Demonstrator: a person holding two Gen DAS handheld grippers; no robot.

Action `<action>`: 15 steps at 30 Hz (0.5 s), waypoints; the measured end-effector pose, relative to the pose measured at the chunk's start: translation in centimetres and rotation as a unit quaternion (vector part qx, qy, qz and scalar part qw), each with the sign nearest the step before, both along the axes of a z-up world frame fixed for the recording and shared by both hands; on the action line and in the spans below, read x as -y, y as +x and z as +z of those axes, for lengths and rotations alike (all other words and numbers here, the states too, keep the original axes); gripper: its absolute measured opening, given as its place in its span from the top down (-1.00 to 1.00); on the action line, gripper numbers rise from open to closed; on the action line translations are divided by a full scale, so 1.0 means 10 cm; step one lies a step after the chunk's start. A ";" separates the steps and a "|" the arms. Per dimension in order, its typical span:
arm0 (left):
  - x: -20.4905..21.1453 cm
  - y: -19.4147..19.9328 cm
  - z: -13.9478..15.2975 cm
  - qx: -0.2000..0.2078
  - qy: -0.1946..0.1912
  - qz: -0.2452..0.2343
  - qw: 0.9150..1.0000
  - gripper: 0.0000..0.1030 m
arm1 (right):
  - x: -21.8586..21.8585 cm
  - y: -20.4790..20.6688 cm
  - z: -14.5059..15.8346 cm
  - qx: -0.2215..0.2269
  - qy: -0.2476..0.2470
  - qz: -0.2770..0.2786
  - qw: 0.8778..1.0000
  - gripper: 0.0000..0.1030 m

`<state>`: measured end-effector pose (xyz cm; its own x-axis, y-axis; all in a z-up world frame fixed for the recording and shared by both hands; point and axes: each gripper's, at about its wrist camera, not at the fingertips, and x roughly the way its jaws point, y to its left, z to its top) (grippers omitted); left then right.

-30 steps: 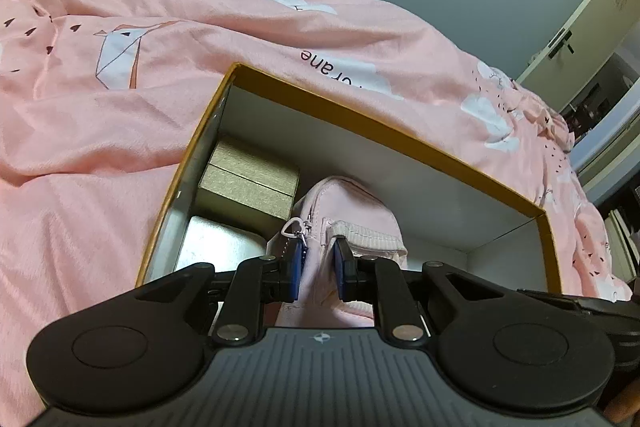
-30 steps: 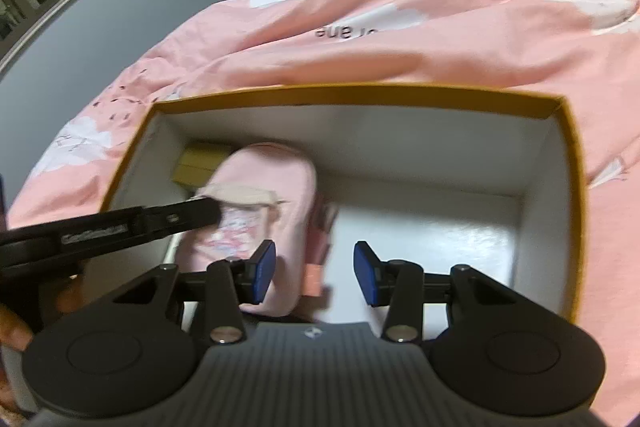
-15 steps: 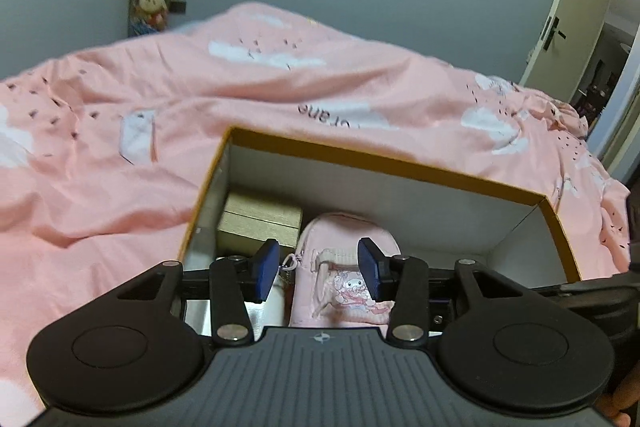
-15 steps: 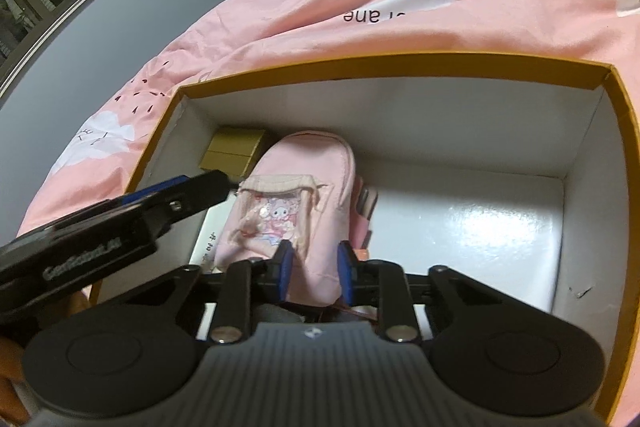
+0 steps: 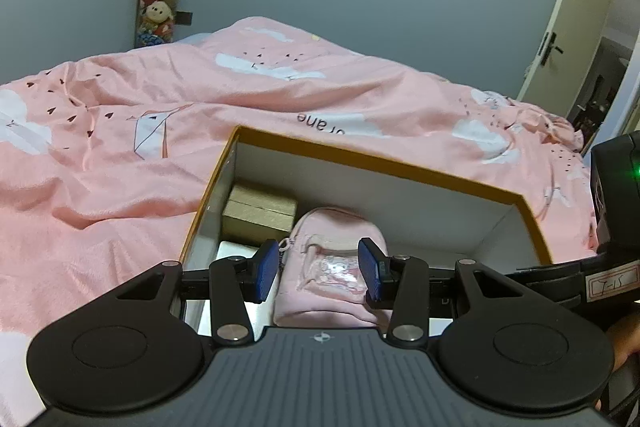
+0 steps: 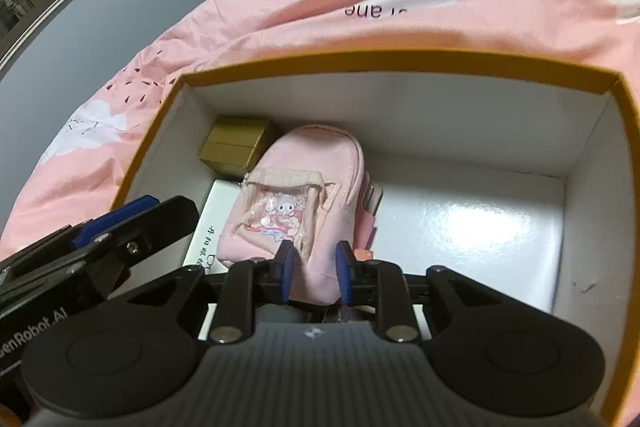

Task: Organize objects
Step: 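Lower the pink pouch into the orange box with the left tool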

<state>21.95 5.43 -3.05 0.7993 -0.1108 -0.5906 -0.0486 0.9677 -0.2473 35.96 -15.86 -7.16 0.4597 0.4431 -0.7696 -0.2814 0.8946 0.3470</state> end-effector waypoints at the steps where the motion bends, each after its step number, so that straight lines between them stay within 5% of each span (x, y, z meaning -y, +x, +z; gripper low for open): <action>1: 0.00 -0.02 0.02 0.002 0.000 -0.002 1.000 0.01 | 0.00 -0.03 0.03 0.007 -0.004 -0.001 1.000 0.44; 15: 0.07 -0.47 0.35 0.042 0.025 0.002 0.999 -0.13 | 0.25 -1.00 0.61 0.153 -0.025 -0.036 0.987 -0.10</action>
